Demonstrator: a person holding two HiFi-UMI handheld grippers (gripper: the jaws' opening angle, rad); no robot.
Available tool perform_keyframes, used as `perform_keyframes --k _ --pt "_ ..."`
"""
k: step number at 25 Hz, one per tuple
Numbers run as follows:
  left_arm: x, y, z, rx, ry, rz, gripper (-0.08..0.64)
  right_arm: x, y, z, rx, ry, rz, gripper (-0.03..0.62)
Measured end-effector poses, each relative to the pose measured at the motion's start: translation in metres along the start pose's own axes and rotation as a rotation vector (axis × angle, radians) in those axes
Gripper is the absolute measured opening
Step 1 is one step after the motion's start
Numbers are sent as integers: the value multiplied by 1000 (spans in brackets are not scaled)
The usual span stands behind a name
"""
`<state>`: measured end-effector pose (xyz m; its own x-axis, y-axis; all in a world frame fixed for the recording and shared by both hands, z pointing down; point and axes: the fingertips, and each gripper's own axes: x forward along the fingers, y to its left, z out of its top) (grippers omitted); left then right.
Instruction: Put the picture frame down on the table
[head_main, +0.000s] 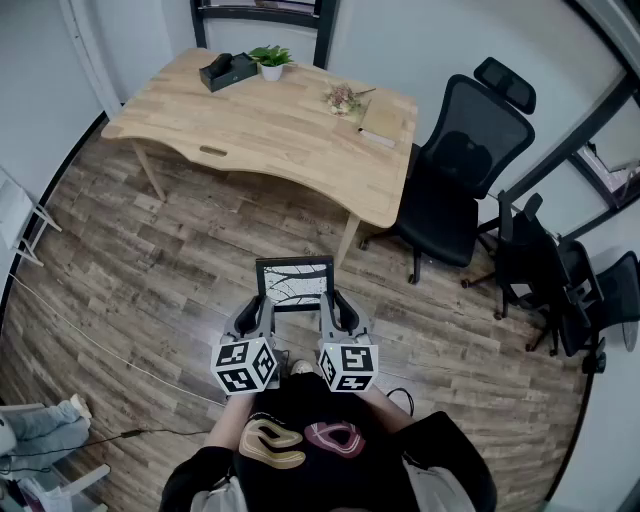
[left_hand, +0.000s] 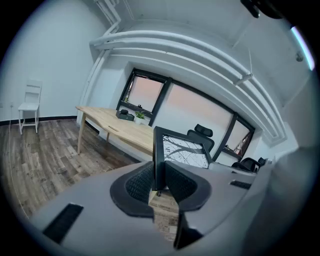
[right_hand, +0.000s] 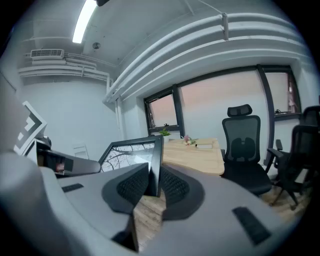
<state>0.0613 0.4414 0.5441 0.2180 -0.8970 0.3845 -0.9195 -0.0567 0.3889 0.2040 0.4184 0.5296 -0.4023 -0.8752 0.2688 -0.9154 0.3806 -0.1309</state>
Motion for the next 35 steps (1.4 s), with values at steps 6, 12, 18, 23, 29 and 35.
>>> perform_keyframes --k 6,12,18,23,29,35 --pt "-13 -3 -15 5 3 7 80 -12 1 -11 -3 5 1 81" --pt "-7 5 -12 11 19 7 81 -5 5 -15 45 0 16 86" --pt "29 25 11 26 16 -43 81 34 6 -3 52 -20 -29 86" --pt "72 50 53 56 19 -107 81 86 12 20 51 -41 -82 86" --pt "121 95 94 59 90 -160 81 149 34 42 44 -65 -135 87" --pt "152 126 129 91 100 -211 81 195 51 57 35 -68 -187 86"
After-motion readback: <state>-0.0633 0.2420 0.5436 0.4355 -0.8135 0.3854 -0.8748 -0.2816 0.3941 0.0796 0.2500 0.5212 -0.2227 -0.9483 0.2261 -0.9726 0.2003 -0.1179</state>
